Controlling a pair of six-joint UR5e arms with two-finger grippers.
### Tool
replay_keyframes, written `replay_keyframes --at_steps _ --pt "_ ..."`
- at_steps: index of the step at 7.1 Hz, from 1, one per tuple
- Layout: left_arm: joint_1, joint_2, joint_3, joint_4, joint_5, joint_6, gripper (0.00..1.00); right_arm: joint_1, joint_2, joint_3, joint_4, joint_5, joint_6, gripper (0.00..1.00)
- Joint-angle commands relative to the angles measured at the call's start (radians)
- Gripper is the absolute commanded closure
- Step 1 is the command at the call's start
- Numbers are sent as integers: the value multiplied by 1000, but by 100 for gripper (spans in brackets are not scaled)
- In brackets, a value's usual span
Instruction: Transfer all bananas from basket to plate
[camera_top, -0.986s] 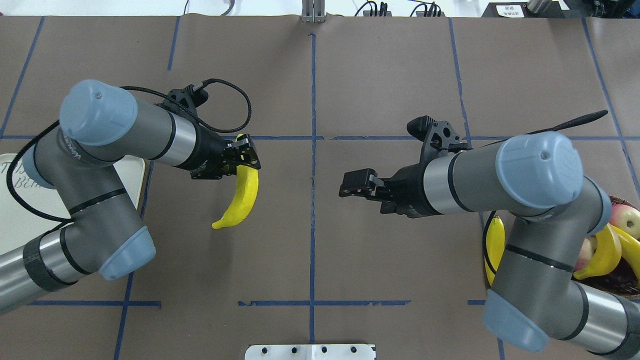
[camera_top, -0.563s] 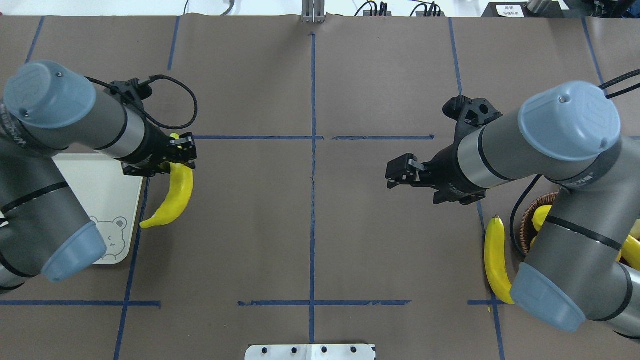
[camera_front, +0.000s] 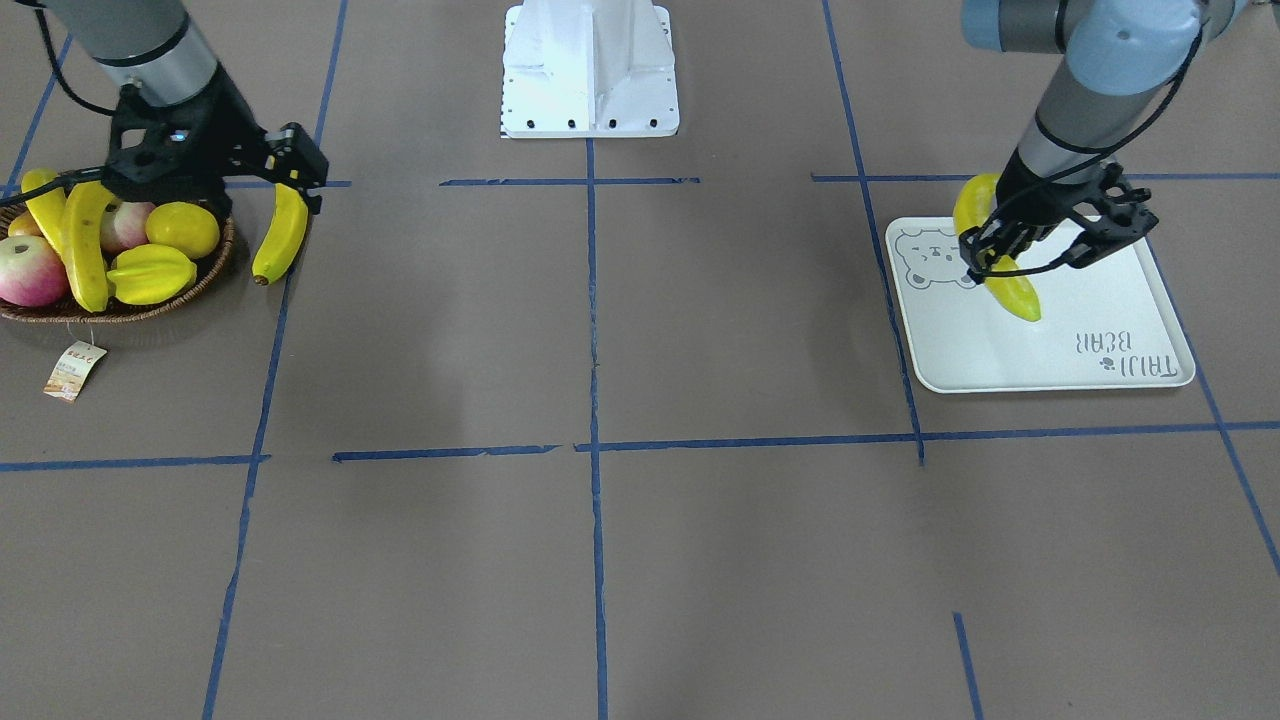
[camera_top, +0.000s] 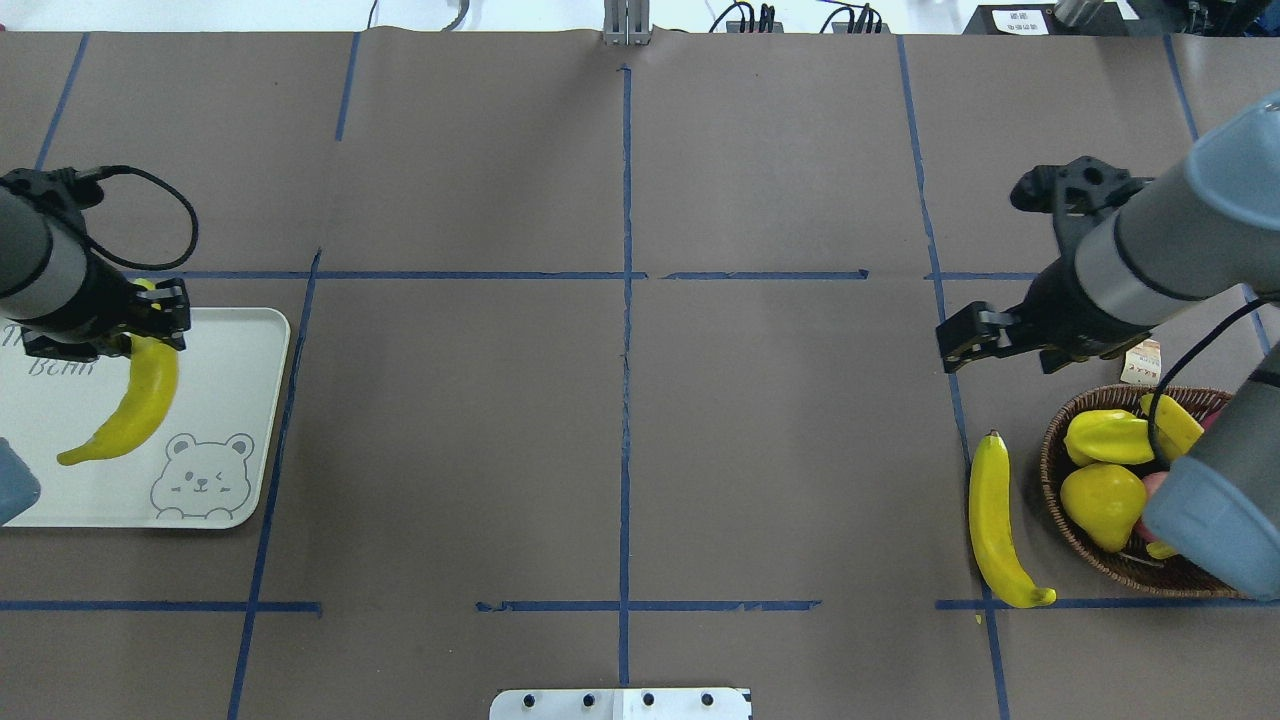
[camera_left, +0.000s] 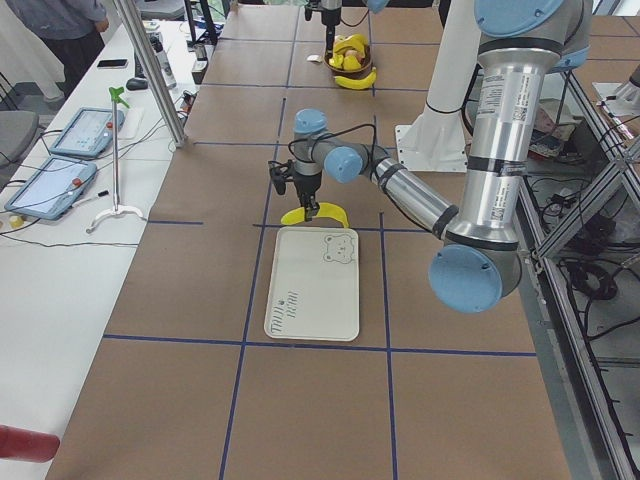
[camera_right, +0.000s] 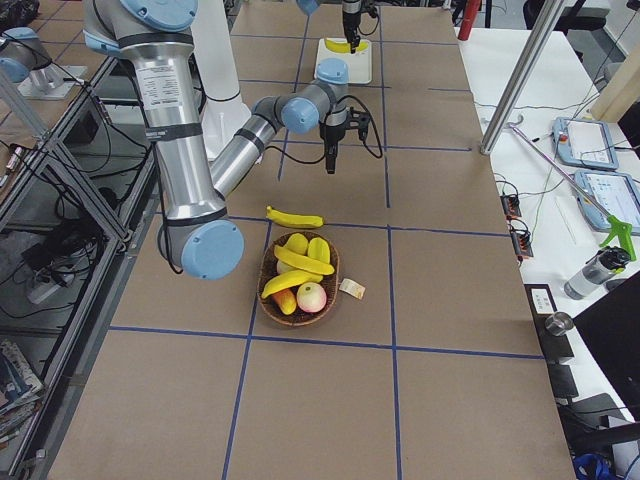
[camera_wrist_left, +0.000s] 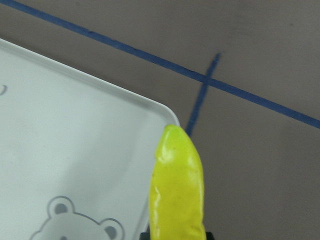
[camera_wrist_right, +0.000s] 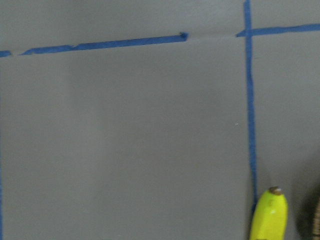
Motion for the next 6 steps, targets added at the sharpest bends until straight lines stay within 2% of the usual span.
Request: replay_keyframes --at_steps 1,3,4,6 --pt "-45 154 79 -262 -6 10 100 159 -134 -3 -4 76 -293 0" --pt "-131 159 369 -608 -15 11 100 175 -144 -6 -4 89 -313 0" --pt "-174 158 429 -644 -95 14 100 173 -144 -6 -4 89 -313 0" --pt "-202 159 492 -655 -121 98 100 173 -142 -6 -2 89 -309 0"
